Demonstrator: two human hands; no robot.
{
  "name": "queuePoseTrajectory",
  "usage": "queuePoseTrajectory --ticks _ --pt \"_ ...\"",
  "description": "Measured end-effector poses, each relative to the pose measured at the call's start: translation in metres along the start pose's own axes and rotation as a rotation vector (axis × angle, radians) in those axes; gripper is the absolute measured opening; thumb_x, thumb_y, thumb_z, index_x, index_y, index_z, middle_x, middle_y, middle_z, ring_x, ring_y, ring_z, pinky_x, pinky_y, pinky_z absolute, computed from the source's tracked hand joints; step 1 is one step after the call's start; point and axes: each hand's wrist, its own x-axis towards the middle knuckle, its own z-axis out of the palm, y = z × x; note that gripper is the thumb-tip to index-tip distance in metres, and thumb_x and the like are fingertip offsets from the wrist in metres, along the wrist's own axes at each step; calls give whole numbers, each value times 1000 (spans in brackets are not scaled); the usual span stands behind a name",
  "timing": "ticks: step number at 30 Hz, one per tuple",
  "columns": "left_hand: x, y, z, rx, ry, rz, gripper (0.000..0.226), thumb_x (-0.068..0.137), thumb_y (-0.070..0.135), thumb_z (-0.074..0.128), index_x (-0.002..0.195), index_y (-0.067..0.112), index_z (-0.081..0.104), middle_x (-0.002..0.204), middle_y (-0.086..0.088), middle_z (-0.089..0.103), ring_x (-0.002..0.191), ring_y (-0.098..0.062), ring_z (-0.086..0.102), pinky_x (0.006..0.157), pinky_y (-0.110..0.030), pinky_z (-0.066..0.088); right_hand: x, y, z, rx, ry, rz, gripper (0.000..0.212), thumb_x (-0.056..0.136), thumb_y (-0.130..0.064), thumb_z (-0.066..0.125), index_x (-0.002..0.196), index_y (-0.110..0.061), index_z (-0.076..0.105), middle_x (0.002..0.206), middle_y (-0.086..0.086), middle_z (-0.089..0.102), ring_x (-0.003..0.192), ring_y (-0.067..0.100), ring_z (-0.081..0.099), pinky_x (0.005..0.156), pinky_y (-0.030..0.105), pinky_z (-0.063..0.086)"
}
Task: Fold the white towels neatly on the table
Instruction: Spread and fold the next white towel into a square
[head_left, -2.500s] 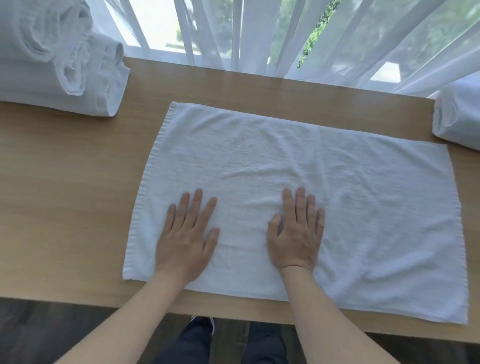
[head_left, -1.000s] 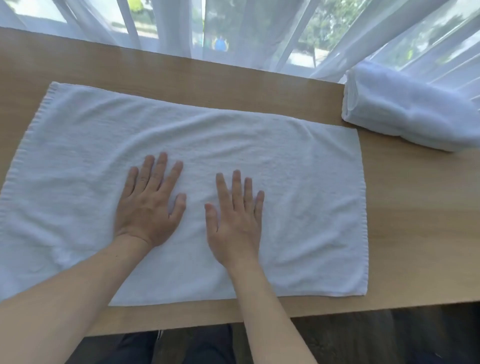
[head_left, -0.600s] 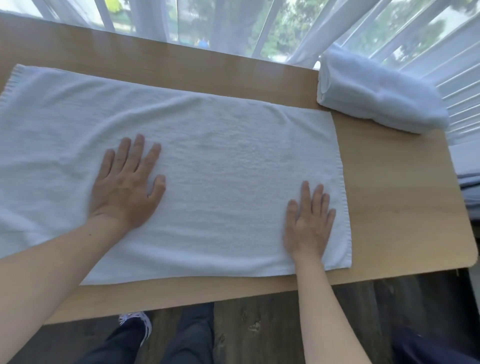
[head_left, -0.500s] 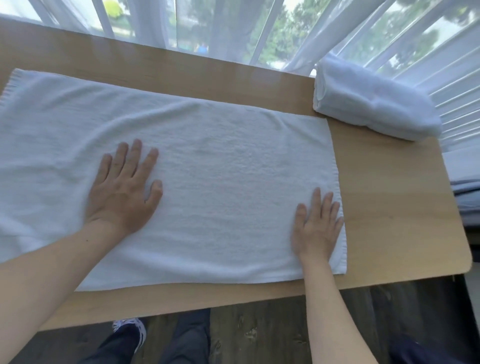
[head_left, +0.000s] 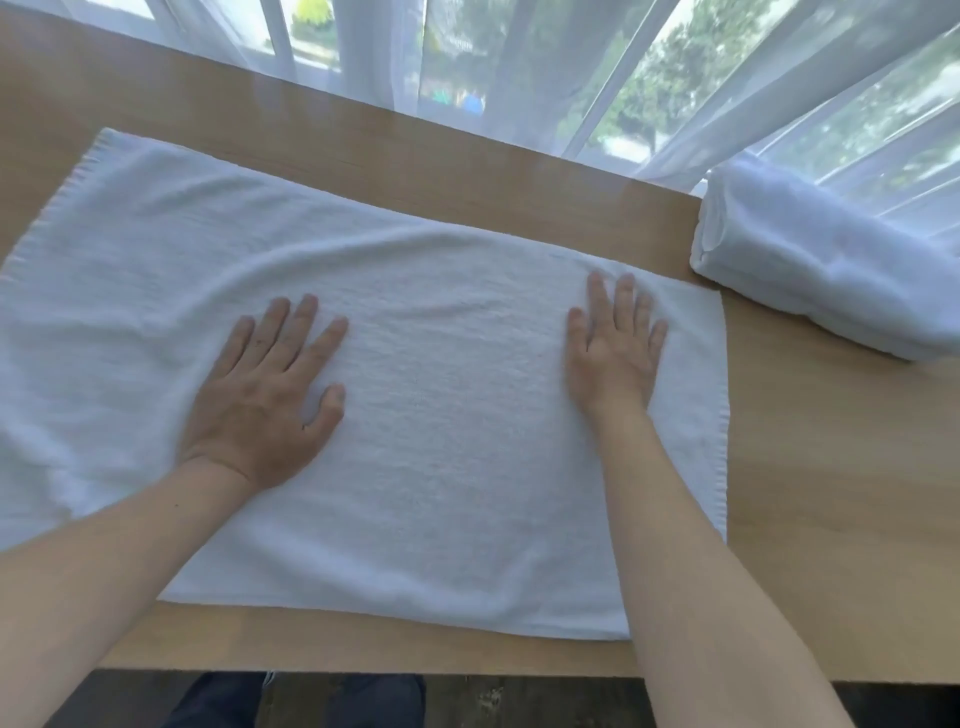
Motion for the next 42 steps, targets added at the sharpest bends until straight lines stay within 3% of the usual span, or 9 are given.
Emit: queuePoseTrajectory --ticks 6,13,17,20,24,31,38,40,42 --pt "0 5 -6 -32 -3 -12 67 93 45 33 155 20 35 164 -10 26 151 -32 24 123 -50 15 -32 44 -11 77 23 222 63 104 -53 15 160 -32 -3 168 -3 -11 153 19 -15 122 50 -12" --pt "-3 10 -14 -45 -63 -7 72 92 50 26 157 20 31 165 -11 21 153 -30 17 125 -47 9 -167 -28 35 67 28 -104 62 101 -58 6 158 -37 -7 167 -6 -16 152 14 -20 123 43 -14" --pt "-3 10 -14 -43 -92 4 71 94 47 24 158 18 26 166 -12 16 154 -29 12 125 -44 4 -196 13 38 63 29 96 62 100 -57 -3 158 -37 -8 167 -4 -15 152 13 -19 123 42 -13" --pt "-6 20 -14 -91 -48 128 63 93 29 28 153 9 38 162 -17 27 151 -32 22 124 -48 16 -205 54 28 78 13 217 66 96 -58 -3 158 -36 -7 166 -4 -17 151 12 -20 122 40 -14" --pt "0 79 -5 -252 -34 415 61 78 0 44 136 7 60 149 -14 50 140 -33 45 116 -47 34 -214 84 17 194 103 305 69 98 -54 9 160 -24 11 168 -1 -2 154 14 -9 124 38 -10" --pt "67 237 30 -372 -145 566 37 87 4 67 124 11 69 128 -9 65 115 -34 60 94 -46 50 -210 128 16 387 264 471 54 103 -38 39 151 -12 36 164 7 23 153 20 13 125 39 6" --pt "159 353 50 -657 -189 68 35 93 40 65 123 24 58 97 10 62 95 -13 59 87 -37 52 -202 143 26 401 423 485 19 96 -25 55 100 -6 56 148 18 40 147 33 28 113 58 35" --pt "182 369 52 -601 -173 -30 46 89 55 65 122 24 55 88 15 63 101 -16 62 81 -37 52 -200 142 28 395 460 443 17 98 -22 53 93 -7 59 144 18 46 145 35 33 110 59 38" --pt "202 379 55 -470 -201 -111 65 83 71 60 124 22 53 98 12 66 104 -18 64 75 -36 49 -197 144 31 343 511 383 20 100 -21 52 91 -7 63 135 18 54 139 36 41 109 59 40"
